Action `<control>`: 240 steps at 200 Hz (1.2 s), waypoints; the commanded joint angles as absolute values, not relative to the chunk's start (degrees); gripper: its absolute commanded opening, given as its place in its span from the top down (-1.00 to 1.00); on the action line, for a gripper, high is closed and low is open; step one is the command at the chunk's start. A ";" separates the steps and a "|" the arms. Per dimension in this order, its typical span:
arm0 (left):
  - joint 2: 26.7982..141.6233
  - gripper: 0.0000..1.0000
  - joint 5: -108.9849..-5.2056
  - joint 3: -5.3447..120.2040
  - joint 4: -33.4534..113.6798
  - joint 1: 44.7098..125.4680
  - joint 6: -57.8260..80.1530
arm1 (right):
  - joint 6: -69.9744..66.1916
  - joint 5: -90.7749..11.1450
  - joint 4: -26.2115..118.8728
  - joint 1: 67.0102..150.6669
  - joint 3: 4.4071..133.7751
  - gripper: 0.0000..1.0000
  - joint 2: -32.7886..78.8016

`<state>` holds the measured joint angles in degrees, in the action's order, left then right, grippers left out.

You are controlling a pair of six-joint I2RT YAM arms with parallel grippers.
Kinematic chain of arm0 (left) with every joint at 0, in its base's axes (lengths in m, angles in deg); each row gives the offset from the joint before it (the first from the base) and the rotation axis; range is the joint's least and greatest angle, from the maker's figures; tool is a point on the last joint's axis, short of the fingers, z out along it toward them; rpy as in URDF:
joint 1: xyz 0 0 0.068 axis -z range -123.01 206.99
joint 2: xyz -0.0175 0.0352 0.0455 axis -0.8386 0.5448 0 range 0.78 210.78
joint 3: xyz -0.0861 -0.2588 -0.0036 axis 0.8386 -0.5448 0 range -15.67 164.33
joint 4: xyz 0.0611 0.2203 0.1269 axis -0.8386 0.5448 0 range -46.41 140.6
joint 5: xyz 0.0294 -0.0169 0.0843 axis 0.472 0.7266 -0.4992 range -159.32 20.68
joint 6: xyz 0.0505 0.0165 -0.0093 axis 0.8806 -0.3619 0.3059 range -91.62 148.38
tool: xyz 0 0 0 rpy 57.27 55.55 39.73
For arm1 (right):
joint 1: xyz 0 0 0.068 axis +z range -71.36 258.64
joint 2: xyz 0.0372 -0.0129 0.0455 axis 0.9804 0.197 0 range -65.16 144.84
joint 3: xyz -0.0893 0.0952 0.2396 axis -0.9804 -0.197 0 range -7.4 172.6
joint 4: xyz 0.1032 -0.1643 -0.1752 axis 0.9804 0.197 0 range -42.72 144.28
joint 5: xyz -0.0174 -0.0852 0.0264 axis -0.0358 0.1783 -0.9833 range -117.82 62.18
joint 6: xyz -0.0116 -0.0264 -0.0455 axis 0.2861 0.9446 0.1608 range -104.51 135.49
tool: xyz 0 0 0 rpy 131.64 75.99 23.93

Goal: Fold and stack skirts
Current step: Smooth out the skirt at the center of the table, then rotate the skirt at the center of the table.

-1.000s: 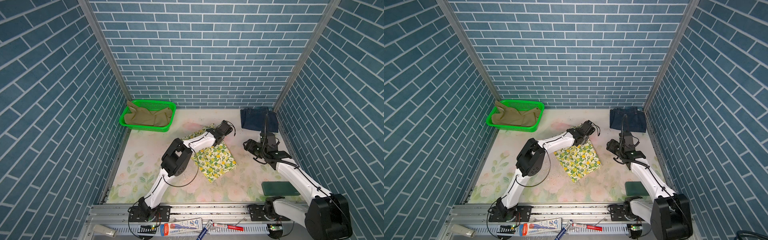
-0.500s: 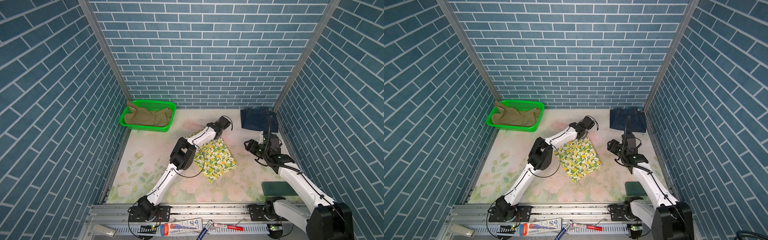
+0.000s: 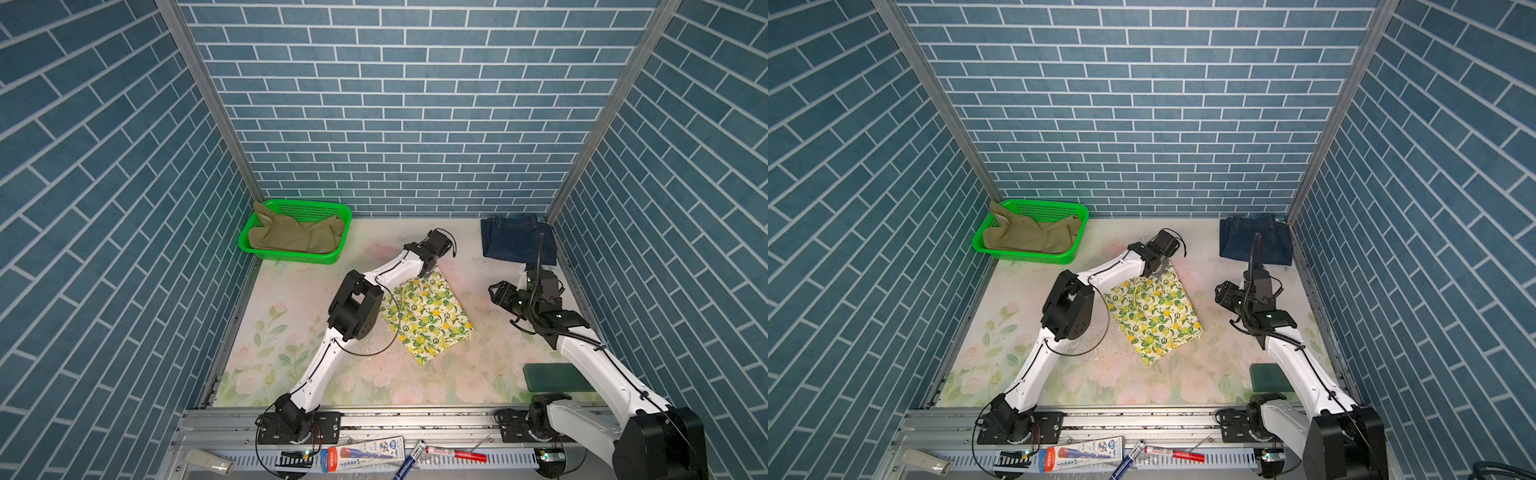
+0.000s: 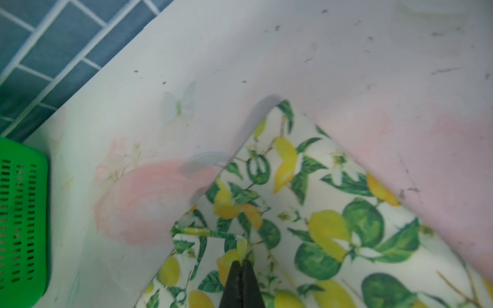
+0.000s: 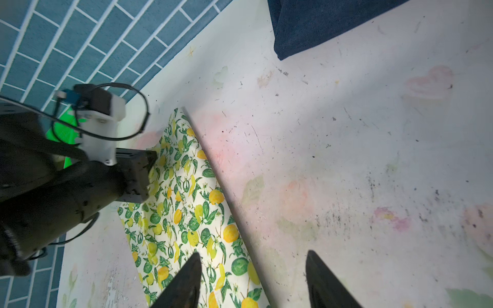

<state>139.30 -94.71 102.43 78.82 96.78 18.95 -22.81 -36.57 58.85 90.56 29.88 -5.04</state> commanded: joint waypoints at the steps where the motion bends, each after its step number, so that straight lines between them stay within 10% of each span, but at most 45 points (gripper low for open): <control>1: 131.74 1.00 -92.02 94.52 71.98 93.78 12.68 | -20.03 -37.46 59.48 90.38 30.86 -0.23 -4.12; 66: 119.31 0.98 -83.63 69.04 60.92 85.01 3.05 | -16.66 -38.87 63.79 96.18 34.51 -0.24 4.38; 107: 115.87 0.51 -82.84 63.45 60.38 83.61 3.05 | -14.92 -36.62 67.73 103.13 38.10 -0.25 12.25; 133: 113.64 0.83 -82.52 60.45 59.48 82.93 2.95 | -14.92 -35.45 68.11 105.60 38.13 -0.25 15.14; 187: 110.30 0.83 -81.79 56.43 58.36 81.78 2.95 | -14.99 -33.18 67.49 108.07 38.19 -0.24 19.70; 240: 108.94 0.77 -80.33 53.21 58.25 80.99 2.72 | -13.00 -27.64 68.50 108.78 40.31 0.33 24.44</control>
<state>110.78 -81.36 55.31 58.23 81.55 3.26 -15.42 -32.33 66.64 108.53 37.20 22.78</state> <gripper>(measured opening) 0.114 0.399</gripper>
